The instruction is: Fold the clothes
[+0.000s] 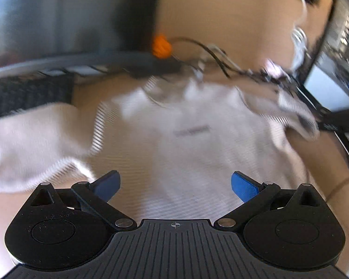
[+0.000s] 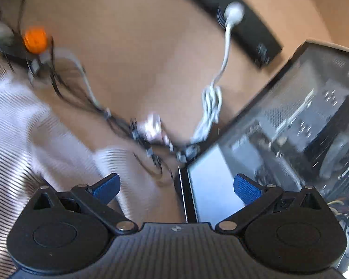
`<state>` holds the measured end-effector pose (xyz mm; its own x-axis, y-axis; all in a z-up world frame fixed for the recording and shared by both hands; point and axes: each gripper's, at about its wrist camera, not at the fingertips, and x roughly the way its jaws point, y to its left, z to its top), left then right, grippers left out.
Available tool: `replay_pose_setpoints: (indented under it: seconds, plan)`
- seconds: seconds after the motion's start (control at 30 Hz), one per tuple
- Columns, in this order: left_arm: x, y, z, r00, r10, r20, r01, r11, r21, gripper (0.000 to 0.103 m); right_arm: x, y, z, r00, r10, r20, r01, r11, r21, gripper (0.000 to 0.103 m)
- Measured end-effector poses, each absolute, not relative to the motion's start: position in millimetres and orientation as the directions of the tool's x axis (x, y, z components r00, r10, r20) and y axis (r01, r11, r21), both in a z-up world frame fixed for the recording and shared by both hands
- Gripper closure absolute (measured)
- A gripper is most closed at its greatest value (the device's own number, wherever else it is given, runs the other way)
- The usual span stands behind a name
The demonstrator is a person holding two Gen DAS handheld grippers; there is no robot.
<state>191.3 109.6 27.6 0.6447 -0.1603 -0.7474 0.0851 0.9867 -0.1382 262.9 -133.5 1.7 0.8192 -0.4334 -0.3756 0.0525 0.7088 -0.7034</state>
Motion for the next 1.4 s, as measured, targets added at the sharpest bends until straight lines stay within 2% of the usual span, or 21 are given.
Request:
replay_pose_setpoints:
  seconds: [0.07,0.13,0.2,0.3,0.43,0.6,0.77,0.97,1.1,1.27,1.33,1.4]
  plan:
    - [189.1,101.9,20.1,0.624,-0.185,-0.759,0.099,0.982,-0.158,0.000,265.7,-133.5,-1.7,0.830,-0.441,-0.343,0.063,0.684,-0.727,0.000]
    - [187.3,97.5,12.3,0.608,-0.212,-0.765,0.105,0.977,-0.188,0.000,260.4,-135.3,9.4,0.856,-0.354,-0.377,0.036,0.768,-0.640,0.000]
    - [188.9,95.4,7.9,0.605,-0.217,-0.767,0.106,0.976,-0.192,0.000,259.0,-137.1,21.0,0.864,-0.222,-0.453,-0.034,0.870,-0.491,0.000]
    - [192.1,92.6,2.8,0.603,-0.215,-0.768,0.108,0.976,-0.188,0.000,276.9,-142.5,22.7,0.765,0.063,-0.641,-0.190,0.973,-0.131,0.000]
    - [193.9,90.7,2.3,0.591,-0.214,-0.778,0.125,0.977,-0.174,0.000,308.6,-137.2,-5.9,0.599,0.304,-0.741,-0.284,0.946,0.159,0.000]
    - [191.5,82.0,-0.5,0.585,-0.194,-0.788,0.187,0.977,-0.101,0.000,321.2,-119.2,-29.8,0.605,0.233,-0.761,-0.354,0.935,0.005,0.000]
    - [192.9,70.7,-2.3,0.590,-0.164,-0.790,0.197,0.979,-0.056,0.000,318.8,-140.4,-25.7,0.587,0.233,-0.775,-0.353,0.935,0.014,0.000]
    - [203.2,57.9,-2.6,0.576,-0.225,-0.786,0.284,0.957,-0.065,0.000,295.9,-189.1,-21.1,0.626,0.158,-0.763,-0.248,0.969,-0.003,0.000]
    - [214.9,52.1,-0.2,0.546,-0.249,-0.800,0.310,0.947,-0.083,0.000,284.1,-207.3,-4.8,0.660,0.025,-0.751,-0.120,0.990,-0.073,0.000]
    - [204.2,67.5,4.8,0.509,-0.319,-0.800,0.278,0.940,-0.198,0.000,227.5,-206.0,24.7,0.697,0.104,-0.709,-0.141,0.990,0.006,0.000]
    - [197.6,70.6,4.3,0.501,-0.341,-0.796,0.301,0.931,-0.209,0.000,200.4,-194.7,24.1,0.682,0.132,-0.719,-0.152,0.988,0.036,0.000]
    - [193.4,70.6,3.1,0.502,-0.349,-0.791,0.338,0.921,-0.192,0.000,179.7,-179.4,14.8,0.662,0.098,-0.743,-0.142,0.990,0.004,0.000]
